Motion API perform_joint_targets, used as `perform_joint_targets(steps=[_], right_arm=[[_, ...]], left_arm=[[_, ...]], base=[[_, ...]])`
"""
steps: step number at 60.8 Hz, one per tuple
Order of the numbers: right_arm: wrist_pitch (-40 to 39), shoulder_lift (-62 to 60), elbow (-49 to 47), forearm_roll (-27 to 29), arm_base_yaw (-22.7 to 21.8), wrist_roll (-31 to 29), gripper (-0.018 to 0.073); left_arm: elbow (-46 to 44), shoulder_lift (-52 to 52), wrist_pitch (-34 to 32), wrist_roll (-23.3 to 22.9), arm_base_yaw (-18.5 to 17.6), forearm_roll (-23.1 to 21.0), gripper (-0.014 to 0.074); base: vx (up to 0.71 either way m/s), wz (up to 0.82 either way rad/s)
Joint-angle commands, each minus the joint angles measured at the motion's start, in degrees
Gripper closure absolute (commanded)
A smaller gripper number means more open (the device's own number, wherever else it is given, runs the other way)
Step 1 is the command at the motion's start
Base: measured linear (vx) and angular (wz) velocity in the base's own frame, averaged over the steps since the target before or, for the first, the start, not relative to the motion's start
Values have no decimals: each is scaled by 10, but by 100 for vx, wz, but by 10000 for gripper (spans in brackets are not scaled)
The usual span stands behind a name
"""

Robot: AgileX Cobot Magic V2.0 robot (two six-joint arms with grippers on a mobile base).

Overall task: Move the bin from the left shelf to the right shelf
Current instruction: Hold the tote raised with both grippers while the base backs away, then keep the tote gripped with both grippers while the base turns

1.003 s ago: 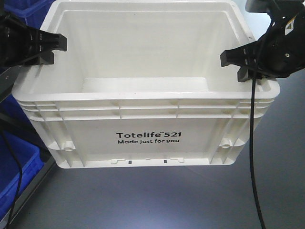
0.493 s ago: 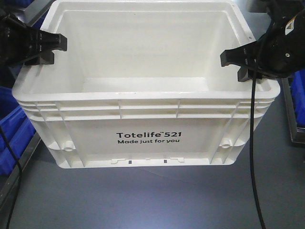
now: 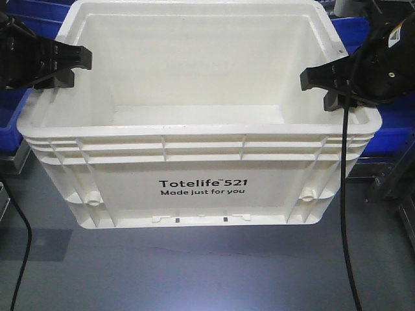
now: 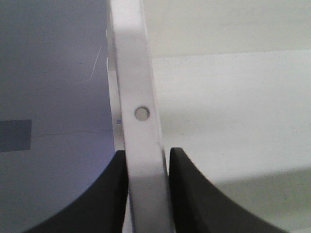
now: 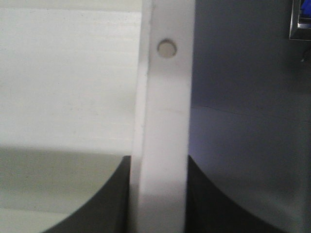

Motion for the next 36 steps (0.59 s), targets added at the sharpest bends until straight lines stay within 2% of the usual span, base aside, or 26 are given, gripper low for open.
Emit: perform_joint_targets(steps=[1,36], right_arm=[[-61,-28,-21,-20,-3,-9,536],[-60,-28,-21,-20,-3,-9,536]], left_arm=[[-23,-25,-55,19,0,30,604],[-23,-25,-55,19,0,30,604]], base=[[12,-29],[13,-14]])
